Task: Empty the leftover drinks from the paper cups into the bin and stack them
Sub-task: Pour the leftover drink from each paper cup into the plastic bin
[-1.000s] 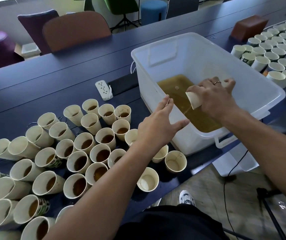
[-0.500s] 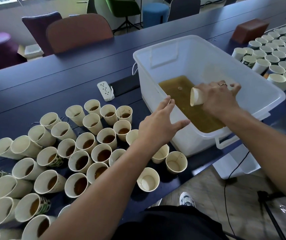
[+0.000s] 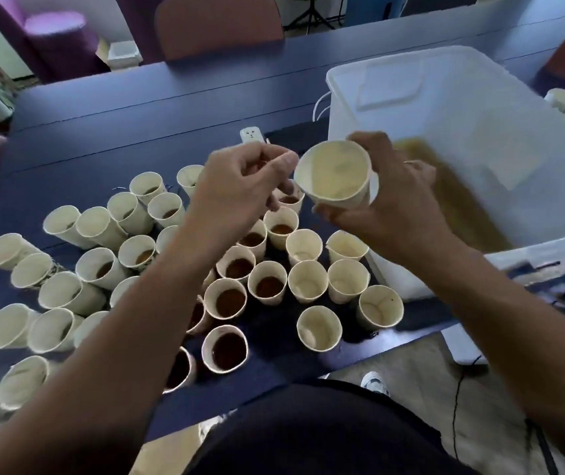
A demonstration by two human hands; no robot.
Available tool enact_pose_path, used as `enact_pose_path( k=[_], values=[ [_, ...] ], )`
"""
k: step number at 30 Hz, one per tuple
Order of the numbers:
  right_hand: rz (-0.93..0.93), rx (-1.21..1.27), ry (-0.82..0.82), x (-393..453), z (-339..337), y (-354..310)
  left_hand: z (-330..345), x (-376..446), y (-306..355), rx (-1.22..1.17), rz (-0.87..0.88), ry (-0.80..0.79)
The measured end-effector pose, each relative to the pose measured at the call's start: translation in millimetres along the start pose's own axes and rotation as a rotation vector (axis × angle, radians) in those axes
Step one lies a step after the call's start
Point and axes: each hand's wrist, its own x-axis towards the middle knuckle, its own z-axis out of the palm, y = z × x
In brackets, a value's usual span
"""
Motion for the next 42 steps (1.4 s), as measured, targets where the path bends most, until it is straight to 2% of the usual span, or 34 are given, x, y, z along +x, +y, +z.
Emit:
enact_pose_path(
  k=[3,7,11,13,17,23,27,32,36,42],
  values=[
    [-0.037,0.046,-0.117,-13.4,32.7,-8.9,-16.4,-20.1,-24.9,0.03,-0.088,0.023],
    [-0.072,-0.013,-0.298,-26.1,71.6,-5.9,-25.0,-44.2,-58.3,0.071,-0.233,0.017],
    [-0.105,0.092,-0.575,-34.4,83.5,-0.2,-27.0,-62.2,-85.2,0.18,-0.327,0.028],
    [-0.087,0.12,-0.625,-34.6,89.1,5.1,-25.8,-70.2,-94.4,0.229,-0.349,0.035],
    [-0.009,0.226,-0.561,-37.5,101.9,13.2,-16.6,-83.7,-108.6,0.281,-0.395,-0.002],
    [-0.017,0.05,-0.535,-49.1,122.3,23.7,-13.6,-78.9,-125.3,0.358,-0.482,-0.095],
    [-0.103,-0.094,-0.545,-56.4,136.0,32.1,-10.7,-62.0,-136.9,0.532,-0.493,-0.089],
    [-0.229,-0.28,-0.608,-62.3,147.8,41.6,6.2,-46.2,-141.5,0.697,-0.447,-0.162],
    [-0.278,-0.233,-0.441,-64.9,145.5,47.0,19.9,-37.1,-153.3,0.855,-0.386,-0.184],
    [-0.119,-0.04,-0.3,-59.9,125.2,53.8,33.3,-29.6,-163.0,1.102,-0.29,-0.204]
  ],
)
